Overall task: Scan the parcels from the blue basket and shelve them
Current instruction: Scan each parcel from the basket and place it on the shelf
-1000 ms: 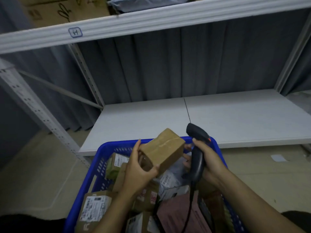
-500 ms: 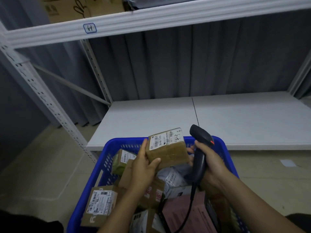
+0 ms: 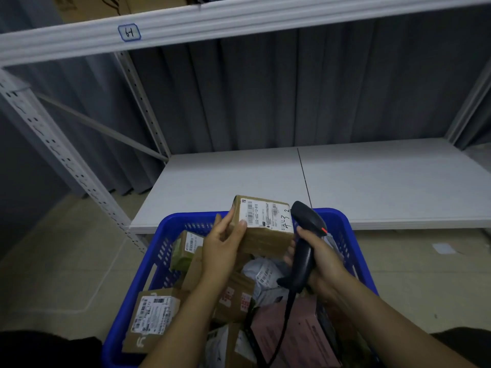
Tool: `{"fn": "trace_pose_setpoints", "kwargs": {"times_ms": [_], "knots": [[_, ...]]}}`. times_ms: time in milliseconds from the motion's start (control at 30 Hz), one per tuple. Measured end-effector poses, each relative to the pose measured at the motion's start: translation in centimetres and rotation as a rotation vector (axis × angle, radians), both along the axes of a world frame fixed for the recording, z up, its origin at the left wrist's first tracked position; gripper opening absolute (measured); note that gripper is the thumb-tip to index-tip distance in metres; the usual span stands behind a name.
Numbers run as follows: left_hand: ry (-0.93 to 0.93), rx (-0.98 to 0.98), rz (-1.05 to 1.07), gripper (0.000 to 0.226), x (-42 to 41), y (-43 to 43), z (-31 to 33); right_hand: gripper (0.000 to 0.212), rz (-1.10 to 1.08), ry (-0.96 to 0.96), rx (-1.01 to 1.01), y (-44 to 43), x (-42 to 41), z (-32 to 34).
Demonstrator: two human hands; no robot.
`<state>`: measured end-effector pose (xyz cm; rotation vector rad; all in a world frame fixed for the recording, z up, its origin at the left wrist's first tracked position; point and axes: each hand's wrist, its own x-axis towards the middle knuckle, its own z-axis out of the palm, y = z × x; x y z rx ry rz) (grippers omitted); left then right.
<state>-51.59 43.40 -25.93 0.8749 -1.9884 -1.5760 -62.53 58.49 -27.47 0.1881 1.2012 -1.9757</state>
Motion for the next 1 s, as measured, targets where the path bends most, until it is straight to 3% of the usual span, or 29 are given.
{"fn": "trace_pose_setpoints", "kwargs": {"times_ms": [167,367,500,633,833,1000], "knots": [[0.043,0.204,-0.020,0.042,0.1,-1.3,0.6,0.014,0.087,0.144,0.040,0.1,0.0,0.0],[-0.103,0.106,0.039,0.047,2.3,-5.8,0.9,0.026,0.295,0.591,0.298,0.6,-0.2,1.1],[-0.114,0.090,0.090,0.042,4.1,-7.8,0.4,0.022,0.481,0.727,0.334,1.0,0.4,2.2],[-0.119,0.081,0.113,0.042,5.0,-8.3,-0.3,0.023,0.601,0.929,0.497,1.0,1.0,2.6],[-0.163,0.045,0.103,0.042,5.0,-8.0,-0.6,0.027,0.664,1.007,0.581,1.1,1.4,2.7],[-0.163,0.027,0.097,0.041,4.7,-7.7,-0.7,0.015,0.683,1.017,0.560,0.9,1.3,2.8]]}}
